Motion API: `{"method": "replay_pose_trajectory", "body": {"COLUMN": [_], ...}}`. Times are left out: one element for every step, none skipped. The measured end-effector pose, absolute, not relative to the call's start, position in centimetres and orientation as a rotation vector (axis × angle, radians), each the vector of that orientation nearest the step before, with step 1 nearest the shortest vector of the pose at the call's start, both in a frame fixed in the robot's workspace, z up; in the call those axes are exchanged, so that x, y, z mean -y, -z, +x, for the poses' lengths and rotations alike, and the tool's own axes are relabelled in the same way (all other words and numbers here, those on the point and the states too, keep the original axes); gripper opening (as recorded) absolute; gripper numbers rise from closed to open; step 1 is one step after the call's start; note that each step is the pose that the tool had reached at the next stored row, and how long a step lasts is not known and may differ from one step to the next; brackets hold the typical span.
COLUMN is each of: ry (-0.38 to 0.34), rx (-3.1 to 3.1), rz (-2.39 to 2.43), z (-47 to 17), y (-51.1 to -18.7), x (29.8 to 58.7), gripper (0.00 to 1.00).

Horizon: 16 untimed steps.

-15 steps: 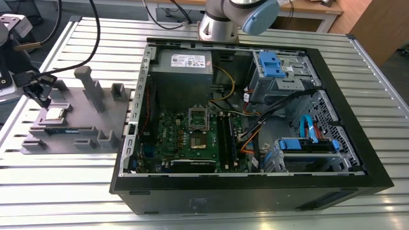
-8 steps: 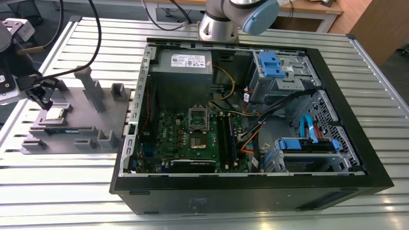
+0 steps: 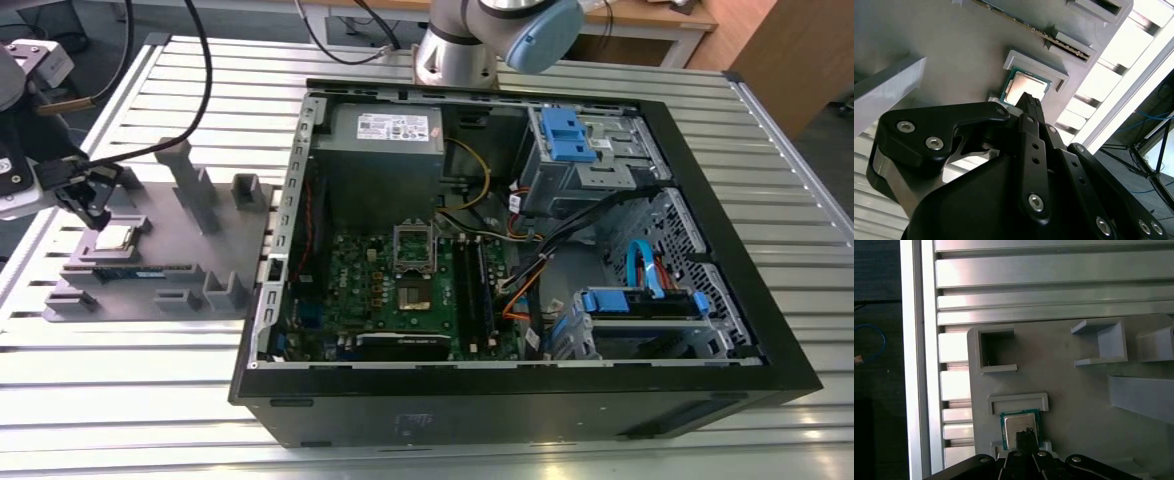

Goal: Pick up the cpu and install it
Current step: 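Place the cpu into insertion slot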

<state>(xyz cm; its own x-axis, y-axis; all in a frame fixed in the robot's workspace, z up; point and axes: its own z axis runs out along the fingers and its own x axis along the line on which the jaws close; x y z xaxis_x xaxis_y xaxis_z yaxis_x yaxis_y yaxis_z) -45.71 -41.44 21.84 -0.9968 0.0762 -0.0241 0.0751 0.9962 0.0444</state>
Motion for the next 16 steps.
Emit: {"method": "replay_pose_trajectory", "body": {"ry": [-0.068, -0.068, -0.068, -0.068, -0.068, -0.068, -0.068, -0.068, -0.068, -0.068, -0.068, -0.068, -0.068, -0.068, -0.068, -0.067], "rx": [-3.112, -3.112, -3.113, -3.113, -3.113, -3.113, -3.113, -3.113, -3.113, -3.113, -3.113, -3.113, -3.113, -3.113, -3.114, -3.114], "rz": [0.118, 0.118, 0.118, 0.118, 0.118, 0.118, 0.117, 0.115, 0.113, 0.112, 0.110, 0.108, 0.106, 0.105, 0.103, 0.102], "z": [-45.7, -45.7, -45.7, -45.7, -45.7, -45.7, -45.7, -45.7, -45.6, -45.6, -45.5, -45.5, -45.4, -45.4, -45.4, -45.4], "y": [-21.8, -21.7, -21.7, -21.6, -21.5, -21.4, -21.3, -21.3, -21.2, -21.1, -21.0, -20.9, -20.8, -20.7, -20.7, -20.6], "x": [41.4, 41.4, 41.4, 41.4, 41.4, 41.4, 41.4, 41.4, 41.4, 41.4, 41.4, 41.4, 41.4, 41.4, 41.4, 41.4], "gripper": [0.11, 0.11, 0.11, 0.11, 0.11, 0.11, 0.11, 0.11, 0.11, 0.11, 0.11, 0.11, 0.11, 0.11, 0.11, 0.11]}}
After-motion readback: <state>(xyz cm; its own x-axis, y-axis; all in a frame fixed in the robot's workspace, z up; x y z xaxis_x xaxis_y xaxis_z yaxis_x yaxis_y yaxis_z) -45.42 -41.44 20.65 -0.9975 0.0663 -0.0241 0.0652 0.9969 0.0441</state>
